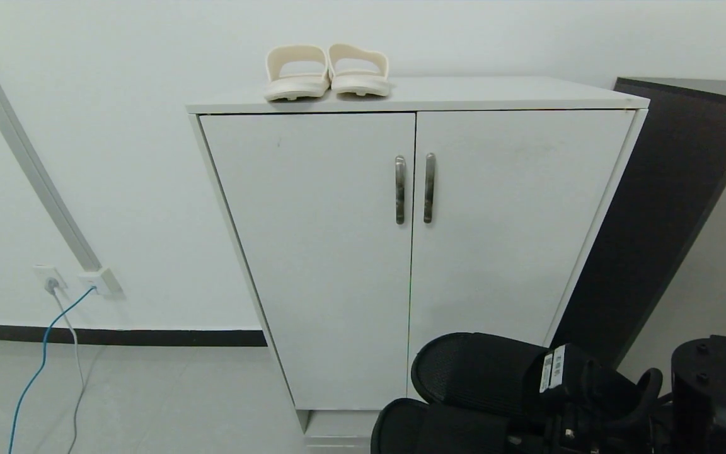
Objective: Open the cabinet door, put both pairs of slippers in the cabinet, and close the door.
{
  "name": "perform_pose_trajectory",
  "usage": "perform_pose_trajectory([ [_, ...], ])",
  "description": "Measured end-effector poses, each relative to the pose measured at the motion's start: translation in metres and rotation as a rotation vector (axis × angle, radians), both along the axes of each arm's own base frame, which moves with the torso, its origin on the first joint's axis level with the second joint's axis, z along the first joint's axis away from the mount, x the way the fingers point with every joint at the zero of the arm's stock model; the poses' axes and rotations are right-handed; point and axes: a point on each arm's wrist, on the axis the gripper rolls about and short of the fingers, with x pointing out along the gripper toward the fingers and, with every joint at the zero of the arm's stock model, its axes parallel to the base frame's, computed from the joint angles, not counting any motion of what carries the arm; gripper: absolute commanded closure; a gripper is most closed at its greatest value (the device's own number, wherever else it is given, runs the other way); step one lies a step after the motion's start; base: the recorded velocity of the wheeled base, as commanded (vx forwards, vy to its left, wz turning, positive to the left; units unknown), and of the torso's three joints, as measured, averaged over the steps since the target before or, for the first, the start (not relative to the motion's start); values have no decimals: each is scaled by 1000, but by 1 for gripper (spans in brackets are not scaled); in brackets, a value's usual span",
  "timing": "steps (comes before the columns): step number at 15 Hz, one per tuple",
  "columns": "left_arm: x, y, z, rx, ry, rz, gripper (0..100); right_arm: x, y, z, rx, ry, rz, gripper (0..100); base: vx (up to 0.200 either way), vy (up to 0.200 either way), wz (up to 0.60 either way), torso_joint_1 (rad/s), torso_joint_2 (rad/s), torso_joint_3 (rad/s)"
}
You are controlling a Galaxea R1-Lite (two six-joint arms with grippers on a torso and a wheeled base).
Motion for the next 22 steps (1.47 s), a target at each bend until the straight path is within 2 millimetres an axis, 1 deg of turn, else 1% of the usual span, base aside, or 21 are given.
perform_pose_trajectory([
  [2,16,-3,14,-2,33,-123,0,0,0,0,-1,0,-1,100,0,0,0,0,0,0],
  [7,53,-8,43,-14,116,-312,0,-1,0,0,-3,-1,-1,100,0,0,0,0,0,0],
  [10,69,-16,50,-10,168,-440,0,-1,0,-1,-4,1,1,100,0,0,0,0,0,0],
  [12,82,-26,57,-2,181,-537,0,-1,0,-1,-6,2,3,100,0,0,0,0,0,0],
  [15,105,-40,70,2,171,-612,0,-2,0,-2,-8,4,5,100,0,0,0,0,0,0],
  [19,144,-63,78,3,144,-677,0,-3,0,-2,-7,4,9,100,0,0,0,0,0,0],
  [22,170,-86,81,3,153,-739,0,-3,0,-2,-4,8,6,100,0,0,0,0,0,0],
])
